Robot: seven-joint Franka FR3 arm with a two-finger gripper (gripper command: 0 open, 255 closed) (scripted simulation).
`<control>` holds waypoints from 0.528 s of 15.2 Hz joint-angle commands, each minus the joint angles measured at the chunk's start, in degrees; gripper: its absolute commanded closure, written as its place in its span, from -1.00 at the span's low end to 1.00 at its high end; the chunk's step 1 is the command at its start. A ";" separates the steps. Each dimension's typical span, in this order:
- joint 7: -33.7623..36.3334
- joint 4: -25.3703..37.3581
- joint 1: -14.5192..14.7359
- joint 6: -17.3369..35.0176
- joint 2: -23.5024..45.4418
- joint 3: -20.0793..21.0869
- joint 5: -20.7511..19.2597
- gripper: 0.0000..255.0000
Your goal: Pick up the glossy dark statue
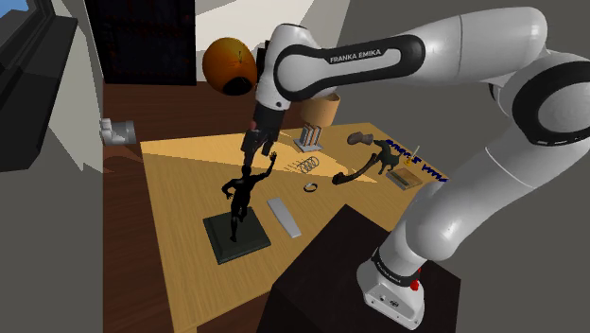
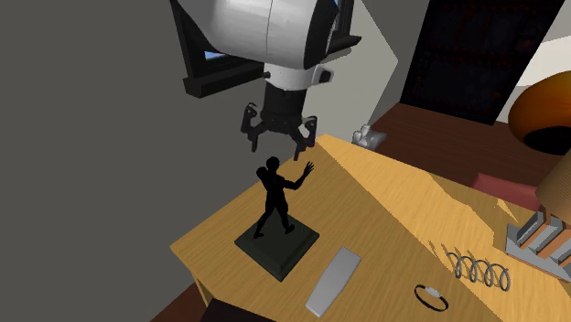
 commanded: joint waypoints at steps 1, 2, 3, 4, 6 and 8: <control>0.64 2.10 0.38 2.09 3.51 0.75 0.09 -1.00; 0.53 1.59 0.41 2.87 3.79 0.78 0.14 -1.00; 0.41 1.10 0.44 3.64 4.08 0.83 0.19 -1.00; 0.30 0.62 0.46 4.42 4.38 0.87 0.24 -1.00; 0.07 -0.31 0.51 5.98 5.03 0.95 0.34 -1.00; -0.16 -1.18 0.56 7.55 5.73 1.04 0.44 -1.00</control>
